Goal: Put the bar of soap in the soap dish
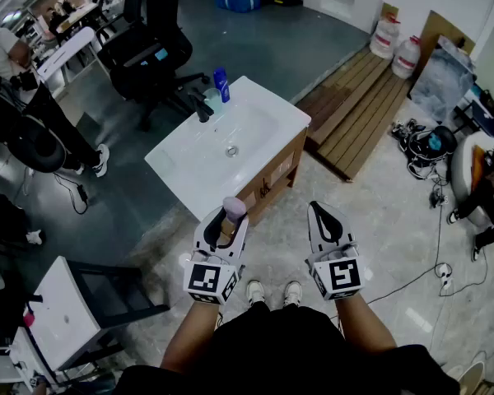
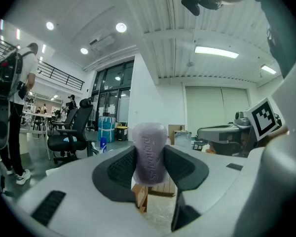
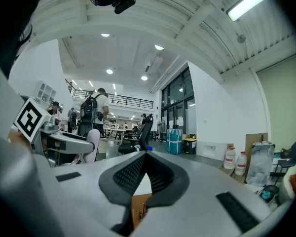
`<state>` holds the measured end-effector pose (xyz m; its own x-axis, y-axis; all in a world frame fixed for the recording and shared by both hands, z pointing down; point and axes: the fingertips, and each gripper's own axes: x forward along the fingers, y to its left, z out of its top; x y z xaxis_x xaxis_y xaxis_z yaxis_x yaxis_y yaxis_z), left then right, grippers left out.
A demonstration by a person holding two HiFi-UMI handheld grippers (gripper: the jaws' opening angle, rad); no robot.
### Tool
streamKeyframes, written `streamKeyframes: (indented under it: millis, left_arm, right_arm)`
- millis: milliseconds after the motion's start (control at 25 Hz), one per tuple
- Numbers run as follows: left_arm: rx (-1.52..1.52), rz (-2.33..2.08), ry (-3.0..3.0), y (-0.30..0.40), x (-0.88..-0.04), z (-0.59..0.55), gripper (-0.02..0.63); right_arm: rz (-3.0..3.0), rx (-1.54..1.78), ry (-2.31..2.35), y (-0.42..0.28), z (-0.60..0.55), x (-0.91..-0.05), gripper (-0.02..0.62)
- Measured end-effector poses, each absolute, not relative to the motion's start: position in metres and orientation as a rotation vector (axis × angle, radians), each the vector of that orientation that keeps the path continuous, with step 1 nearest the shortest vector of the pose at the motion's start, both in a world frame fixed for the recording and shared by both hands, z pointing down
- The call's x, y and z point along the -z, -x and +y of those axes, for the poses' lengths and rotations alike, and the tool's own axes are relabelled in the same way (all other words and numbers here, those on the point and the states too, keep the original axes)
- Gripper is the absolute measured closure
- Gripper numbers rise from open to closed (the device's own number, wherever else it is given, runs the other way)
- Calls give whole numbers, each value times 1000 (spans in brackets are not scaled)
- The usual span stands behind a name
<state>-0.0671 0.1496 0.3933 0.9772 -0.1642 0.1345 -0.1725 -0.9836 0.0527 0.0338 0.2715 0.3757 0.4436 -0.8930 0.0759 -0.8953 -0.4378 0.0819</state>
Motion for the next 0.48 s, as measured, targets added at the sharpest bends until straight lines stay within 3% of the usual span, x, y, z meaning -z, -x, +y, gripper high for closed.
streamKeyframes:
  millis: [480]
  left_arm:
    - [-188,-235,-3048,73,-400,132,410]
  right_arm:
    - [-1586,-18,-2576,-25,252,-378,589]
